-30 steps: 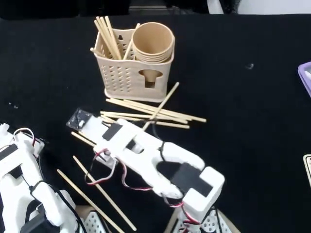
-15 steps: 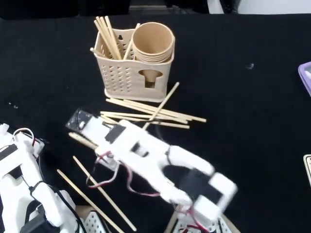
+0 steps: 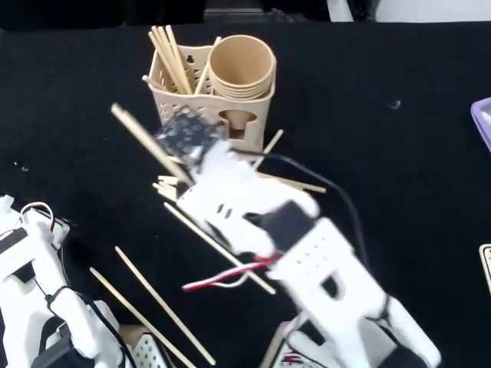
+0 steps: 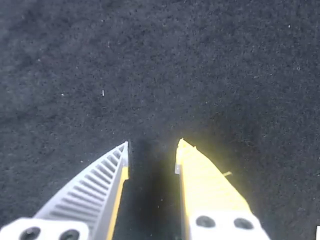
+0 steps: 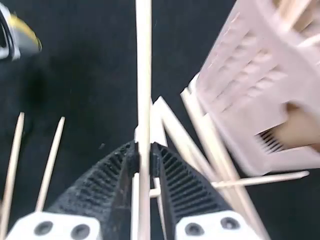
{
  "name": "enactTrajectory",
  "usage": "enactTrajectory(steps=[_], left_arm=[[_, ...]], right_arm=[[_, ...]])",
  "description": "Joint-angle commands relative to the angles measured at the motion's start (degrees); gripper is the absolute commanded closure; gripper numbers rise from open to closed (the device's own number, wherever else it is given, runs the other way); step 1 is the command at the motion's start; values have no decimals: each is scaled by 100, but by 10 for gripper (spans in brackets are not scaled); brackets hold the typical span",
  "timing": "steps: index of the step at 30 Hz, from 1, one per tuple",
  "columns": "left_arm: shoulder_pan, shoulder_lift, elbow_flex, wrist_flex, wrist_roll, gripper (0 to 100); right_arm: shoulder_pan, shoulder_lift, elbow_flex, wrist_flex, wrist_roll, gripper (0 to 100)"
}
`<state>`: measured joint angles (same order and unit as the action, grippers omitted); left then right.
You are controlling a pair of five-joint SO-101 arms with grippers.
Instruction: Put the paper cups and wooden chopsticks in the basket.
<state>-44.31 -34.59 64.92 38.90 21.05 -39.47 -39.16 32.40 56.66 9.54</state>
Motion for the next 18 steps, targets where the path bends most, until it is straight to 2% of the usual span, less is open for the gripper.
enactTrajectory(steps=[1, 6, 9, 11, 18], left_arm=[[-40, -70, -215, -79, 9, 841], [-40, -70, -207, -79, 9, 841], [-40, -70, -207, -79, 9, 841], [-40, -70, -198, -79, 9, 841], [-40, -70, -198, -70, 9, 841]], right_arm=[[413, -514, -593, -1284, -325, 988], [809, -136, -470, -4440, -941, 987], [862, 418, -505, -5714, -941, 987], [870, 848, -602, -6145, -932, 987], [1169, 2352, -1437, -6716, -932, 987]])
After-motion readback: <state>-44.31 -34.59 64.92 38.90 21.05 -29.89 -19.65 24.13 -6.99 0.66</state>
